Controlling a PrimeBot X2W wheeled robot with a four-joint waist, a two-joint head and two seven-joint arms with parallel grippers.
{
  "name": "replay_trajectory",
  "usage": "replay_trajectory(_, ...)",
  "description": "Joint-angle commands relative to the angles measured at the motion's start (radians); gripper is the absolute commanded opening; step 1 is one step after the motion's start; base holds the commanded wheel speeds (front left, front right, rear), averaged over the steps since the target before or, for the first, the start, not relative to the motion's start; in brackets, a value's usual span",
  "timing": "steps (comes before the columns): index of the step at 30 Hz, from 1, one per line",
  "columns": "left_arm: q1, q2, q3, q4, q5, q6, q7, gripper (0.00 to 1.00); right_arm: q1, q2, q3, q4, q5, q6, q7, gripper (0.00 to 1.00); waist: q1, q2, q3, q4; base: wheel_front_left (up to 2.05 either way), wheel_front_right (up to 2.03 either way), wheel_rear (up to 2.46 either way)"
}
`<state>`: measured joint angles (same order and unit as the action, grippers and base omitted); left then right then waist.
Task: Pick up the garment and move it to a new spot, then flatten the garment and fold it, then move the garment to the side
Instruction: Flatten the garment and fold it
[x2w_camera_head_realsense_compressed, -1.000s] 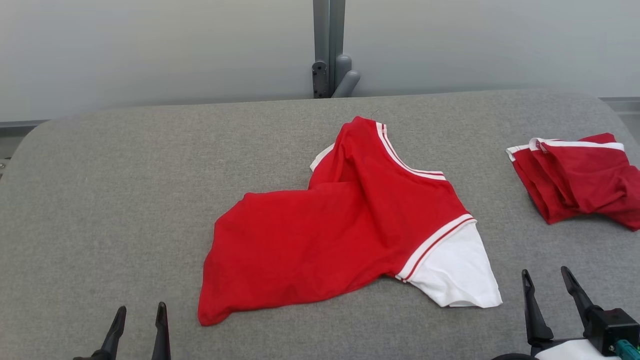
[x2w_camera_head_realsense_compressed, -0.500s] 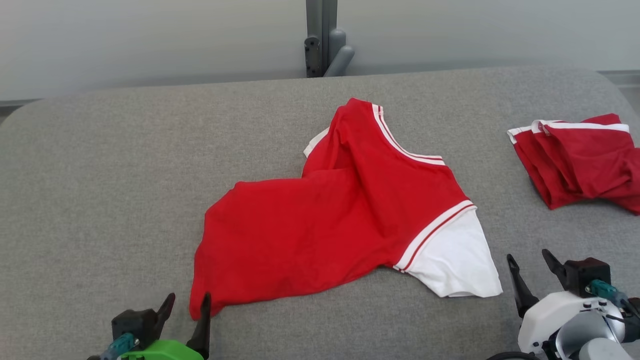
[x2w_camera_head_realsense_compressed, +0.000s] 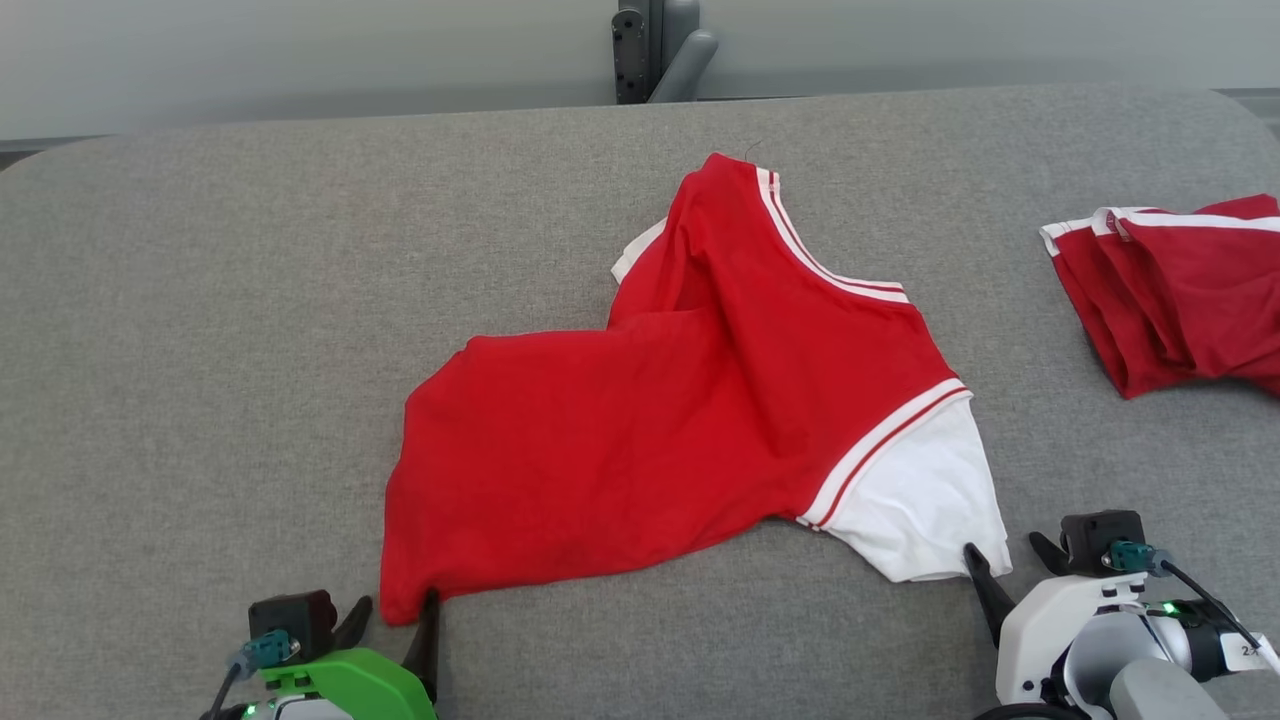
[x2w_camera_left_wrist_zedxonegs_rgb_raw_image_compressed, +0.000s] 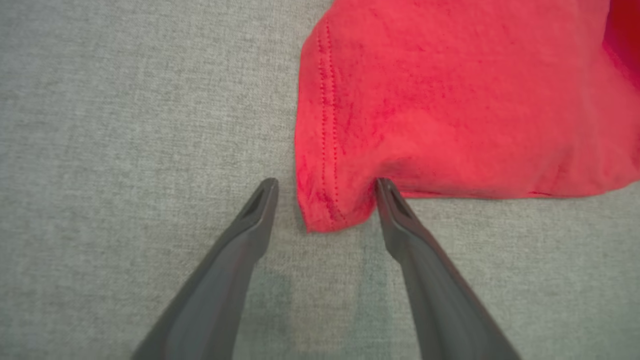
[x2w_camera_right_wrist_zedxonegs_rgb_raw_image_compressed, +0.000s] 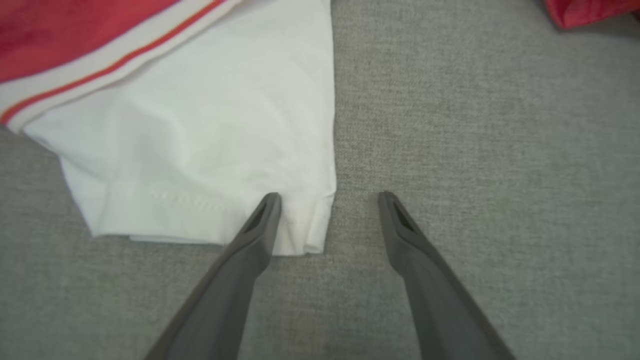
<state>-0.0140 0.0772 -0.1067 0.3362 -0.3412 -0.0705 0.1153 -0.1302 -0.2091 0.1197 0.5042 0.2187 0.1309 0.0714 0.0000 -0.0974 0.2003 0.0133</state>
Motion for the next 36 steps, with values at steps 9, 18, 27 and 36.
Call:
replay_trajectory(9,-0.018,-0.002,-0.022,0.079,-0.057,-0.020,0.043,0.50,-0.035,0.013,0.074,0.090,0.075,0.002,-0.013,0.00,0.0000,-0.0001,0.001,-0.001,0.00,0.00,0.00)
replay_trajectory(18,-0.068,0.047,-0.004,-0.105,-0.257,-0.057,0.146,0.00,-0.092,-0.024,-0.020,-0.091,0.376,0.000,-0.024,0.00,0.0000,-0.0001,-0.002,-0.012,0.00,0.00,0.00)
replay_trajectory(27,-0.283,0.173,0.020,-0.582,-0.510,-0.052,0.444,0.00,-0.256,-0.130,-0.192,-0.482,0.584,0.000,0.161,0.00,0.0000,-0.0001,0.058,-0.018,0.00,0.00,0.00)
replay_trajectory(36,-0.938,0.231,-0.005,-0.358,-0.449,0.031,0.600,0.00,-0.864,-0.078,-0.342,-0.330,0.336,0.000,0.269,0.00,0.0000,-0.0001,0.271,-0.011,0.00,0.00,0.00)
